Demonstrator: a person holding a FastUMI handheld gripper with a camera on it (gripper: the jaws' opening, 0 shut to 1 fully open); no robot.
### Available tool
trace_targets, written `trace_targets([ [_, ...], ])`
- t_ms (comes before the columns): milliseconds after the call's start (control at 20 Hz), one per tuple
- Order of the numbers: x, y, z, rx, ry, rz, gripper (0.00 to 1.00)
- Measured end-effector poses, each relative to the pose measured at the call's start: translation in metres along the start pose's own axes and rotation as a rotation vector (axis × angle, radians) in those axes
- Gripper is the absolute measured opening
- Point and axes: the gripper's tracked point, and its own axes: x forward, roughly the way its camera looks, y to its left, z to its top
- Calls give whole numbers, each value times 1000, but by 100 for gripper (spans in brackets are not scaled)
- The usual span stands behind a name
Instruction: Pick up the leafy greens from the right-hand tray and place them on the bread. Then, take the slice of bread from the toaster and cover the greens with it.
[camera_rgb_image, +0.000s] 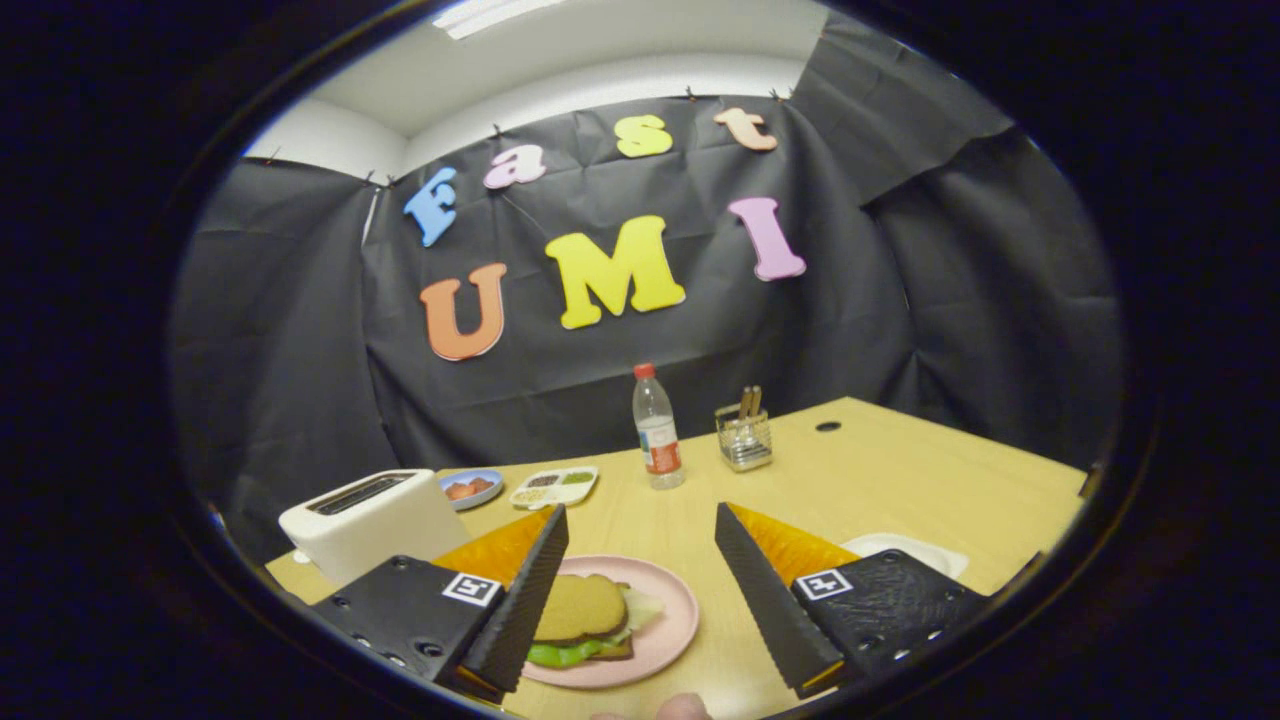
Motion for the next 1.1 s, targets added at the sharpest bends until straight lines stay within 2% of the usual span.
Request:
trace_targets([
  [250, -79, -52, 75, -94, -122, -42, 95],
  [450, -148, -82, 111, -156, -217, -89, 95],
  [700, -219, -90, 108, -192, -214, -76, 95],
  [900, -278, -92, 89, -200, -270, -74, 96],
  [1000, -281, -88, 80, -170, -281, -70, 96],
  [1100, -275, -72, 68, -117, -237, -45, 95],
])
